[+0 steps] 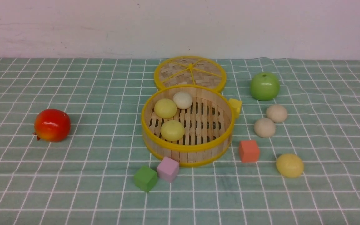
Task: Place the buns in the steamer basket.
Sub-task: Use the right arm to grab a steamed stuffed bun
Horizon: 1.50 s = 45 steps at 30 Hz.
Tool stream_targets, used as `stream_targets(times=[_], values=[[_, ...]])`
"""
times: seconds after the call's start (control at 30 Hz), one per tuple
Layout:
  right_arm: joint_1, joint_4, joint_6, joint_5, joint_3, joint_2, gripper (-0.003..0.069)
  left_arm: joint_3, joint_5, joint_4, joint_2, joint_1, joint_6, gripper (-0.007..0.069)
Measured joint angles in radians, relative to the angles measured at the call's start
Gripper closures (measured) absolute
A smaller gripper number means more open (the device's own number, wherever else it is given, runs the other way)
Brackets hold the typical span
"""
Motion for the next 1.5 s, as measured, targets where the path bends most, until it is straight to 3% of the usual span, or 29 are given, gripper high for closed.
stream_targets(times=[1.5], values=[[0.000,0.000,0.000,0.000,0.000,0.000,0.0420,0.016,-0.037,-0.049,0.000,0.003,0.004,0.0618]])
